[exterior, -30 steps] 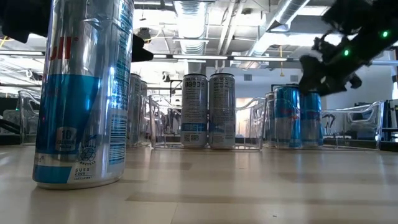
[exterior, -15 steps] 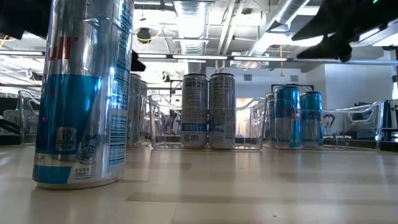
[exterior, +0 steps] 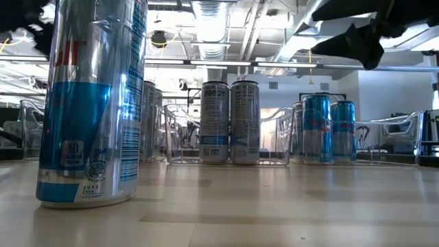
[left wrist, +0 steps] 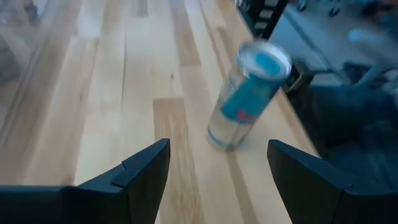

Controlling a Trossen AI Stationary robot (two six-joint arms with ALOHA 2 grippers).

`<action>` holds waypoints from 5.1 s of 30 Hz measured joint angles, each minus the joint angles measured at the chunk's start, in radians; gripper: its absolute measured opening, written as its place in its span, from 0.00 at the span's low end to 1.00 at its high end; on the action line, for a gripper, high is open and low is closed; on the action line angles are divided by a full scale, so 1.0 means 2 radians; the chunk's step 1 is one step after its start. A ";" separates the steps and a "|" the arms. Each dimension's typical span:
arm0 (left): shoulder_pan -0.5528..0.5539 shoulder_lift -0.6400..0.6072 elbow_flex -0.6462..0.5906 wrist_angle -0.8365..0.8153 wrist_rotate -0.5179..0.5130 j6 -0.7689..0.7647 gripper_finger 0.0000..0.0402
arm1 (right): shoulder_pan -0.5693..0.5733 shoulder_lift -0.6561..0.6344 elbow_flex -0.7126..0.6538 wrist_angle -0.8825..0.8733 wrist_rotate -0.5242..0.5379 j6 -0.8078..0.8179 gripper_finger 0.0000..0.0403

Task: Sort soda cans
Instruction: Put the silver soda can into the right transparent bin

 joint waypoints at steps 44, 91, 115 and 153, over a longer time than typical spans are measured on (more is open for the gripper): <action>0.027 0.377 0.064 0.330 -0.050 0.019 0.66 | -0.017 0.410 0.249 0.183 -0.172 -0.119 0.93; 0.020 0.288 0.065 0.190 -0.094 0.054 0.66 | 0.135 0.090 0.285 -0.562 0.230 0.248 0.48; 0.014 0.288 0.064 0.179 -0.095 0.056 0.66 | 0.047 0.015 0.121 -0.943 0.217 0.770 0.48; 0.023 0.288 0.064 0.177 -0.098 0.056 0.66 | -0.058 0.017 -0.012 -0.559 0.206 0.523 0.48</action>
